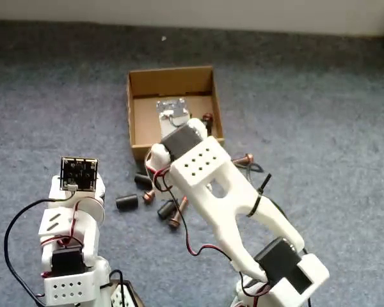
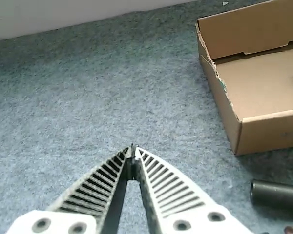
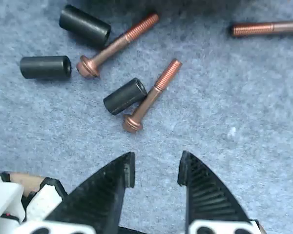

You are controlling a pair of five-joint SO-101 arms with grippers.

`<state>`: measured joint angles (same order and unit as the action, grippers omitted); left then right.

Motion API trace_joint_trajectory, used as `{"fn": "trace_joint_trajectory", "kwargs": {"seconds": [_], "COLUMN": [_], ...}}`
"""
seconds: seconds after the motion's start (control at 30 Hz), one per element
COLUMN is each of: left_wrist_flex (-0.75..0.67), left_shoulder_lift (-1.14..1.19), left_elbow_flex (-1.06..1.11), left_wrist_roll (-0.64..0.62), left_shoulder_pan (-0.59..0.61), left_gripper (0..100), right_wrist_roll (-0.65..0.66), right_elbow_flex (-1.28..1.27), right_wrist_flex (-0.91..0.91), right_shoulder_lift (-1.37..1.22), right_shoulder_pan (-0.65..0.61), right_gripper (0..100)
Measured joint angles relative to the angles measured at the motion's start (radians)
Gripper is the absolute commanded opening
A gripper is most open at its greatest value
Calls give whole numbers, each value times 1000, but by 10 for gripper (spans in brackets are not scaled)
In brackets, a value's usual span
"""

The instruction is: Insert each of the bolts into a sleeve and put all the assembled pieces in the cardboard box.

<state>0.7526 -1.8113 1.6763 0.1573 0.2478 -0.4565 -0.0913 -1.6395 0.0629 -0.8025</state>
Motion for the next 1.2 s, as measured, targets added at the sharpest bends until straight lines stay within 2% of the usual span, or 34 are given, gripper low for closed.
{"fn": "trace_joint_trajectory", "kwargs": {"seconds": [0.27, 0.47, 0.7, 0.9, 1.2], "left_wrist_flex": [0, 0, 0, 0, 0], "left_shoulder_lift": [0, 0, 0, 0, 0], "left_elbow_flex": [0, 0, 0, 0, 0], "left_wrist_roll": [0, 0, 0, 0, 0], "left_shoulder_pan": [0, 0, 0, 0, 0], "left_gripper": [7, 7, 7, 7, 7], "right_wrist_roll": [-129, -230, -292, -292, -292], "right_elbow_flex": [-255, -353, -388, -459, -493], "right_wrist_flex": [316, 483, 578, 681, 695], "right_shoulder_lift": [0, 2, 2, 2, 8], "right_shoulder_pan": [-11, -18, -106, -127, -126], "right_gripper": [145, 145, 145, 145, 145]}}
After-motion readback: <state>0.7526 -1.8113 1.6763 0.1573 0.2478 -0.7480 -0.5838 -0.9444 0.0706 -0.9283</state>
